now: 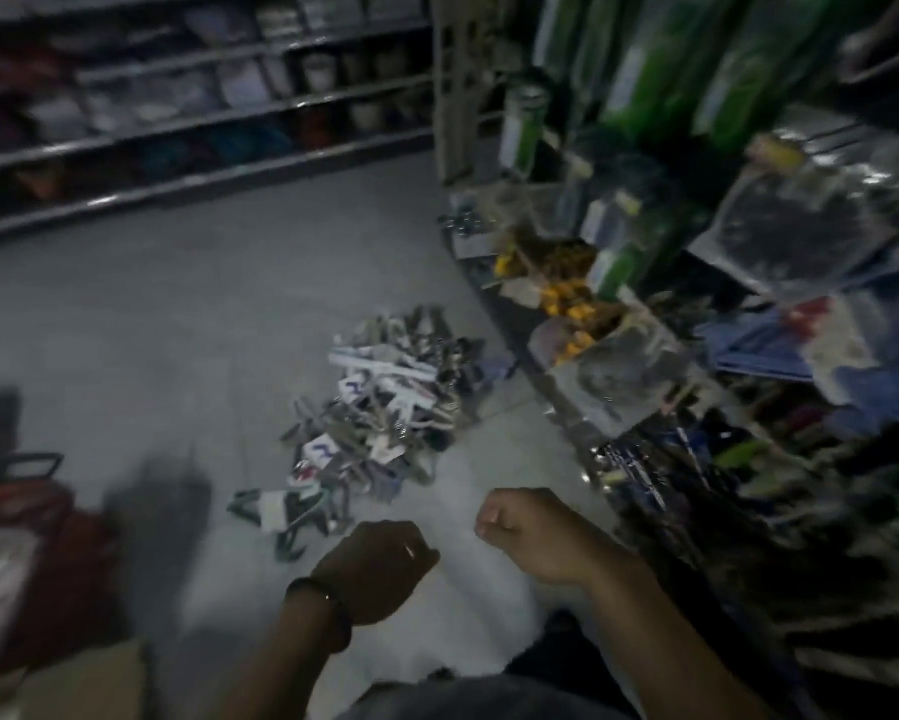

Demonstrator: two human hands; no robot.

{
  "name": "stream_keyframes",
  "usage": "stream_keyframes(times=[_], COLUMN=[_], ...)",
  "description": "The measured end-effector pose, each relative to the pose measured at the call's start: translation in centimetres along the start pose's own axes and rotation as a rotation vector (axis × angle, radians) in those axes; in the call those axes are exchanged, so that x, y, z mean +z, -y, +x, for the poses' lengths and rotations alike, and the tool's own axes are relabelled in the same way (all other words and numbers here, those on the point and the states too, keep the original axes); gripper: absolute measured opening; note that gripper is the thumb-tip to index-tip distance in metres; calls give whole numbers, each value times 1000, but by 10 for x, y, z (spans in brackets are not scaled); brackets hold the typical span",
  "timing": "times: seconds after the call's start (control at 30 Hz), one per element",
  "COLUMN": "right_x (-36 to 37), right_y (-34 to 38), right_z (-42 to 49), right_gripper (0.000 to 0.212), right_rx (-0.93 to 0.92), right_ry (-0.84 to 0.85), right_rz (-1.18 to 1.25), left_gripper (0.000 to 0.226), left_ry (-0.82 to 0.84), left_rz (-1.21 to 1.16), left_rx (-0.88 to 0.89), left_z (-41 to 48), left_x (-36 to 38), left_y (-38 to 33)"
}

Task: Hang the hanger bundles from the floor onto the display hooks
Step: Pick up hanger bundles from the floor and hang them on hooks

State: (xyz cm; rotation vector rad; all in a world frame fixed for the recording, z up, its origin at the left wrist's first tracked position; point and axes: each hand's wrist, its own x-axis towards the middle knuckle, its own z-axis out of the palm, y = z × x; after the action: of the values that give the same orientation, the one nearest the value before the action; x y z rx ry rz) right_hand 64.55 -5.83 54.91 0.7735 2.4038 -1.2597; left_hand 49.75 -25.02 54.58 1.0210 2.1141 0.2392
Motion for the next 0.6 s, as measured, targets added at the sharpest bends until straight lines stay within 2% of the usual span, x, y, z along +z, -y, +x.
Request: stream_keyframes(times=[0.13, 0.27, 0.4, 0.6], right_x=[-6, -24, -48, -78], right_y=[28, 42, 40, 23], right_z=[77, 176, 288, 473], right_gripper=[20, 21, 13, 13], right_rx=[-22, -27, -1, 51], right_ry=[44, 80, 126, 214], right_rz=[-90, -129, -108, -177], left_gripper=[32, 27, 24, 24], left_ry=[-94, -125, -127, -118], left_rz=[-121, -211, -288, -386], left_rx=[-104, -177, -279, -408], left_z=[13, 65, 149, 309], left_x=[-32, -63, -97, -142], left_y=[41, 75, 109, 163])
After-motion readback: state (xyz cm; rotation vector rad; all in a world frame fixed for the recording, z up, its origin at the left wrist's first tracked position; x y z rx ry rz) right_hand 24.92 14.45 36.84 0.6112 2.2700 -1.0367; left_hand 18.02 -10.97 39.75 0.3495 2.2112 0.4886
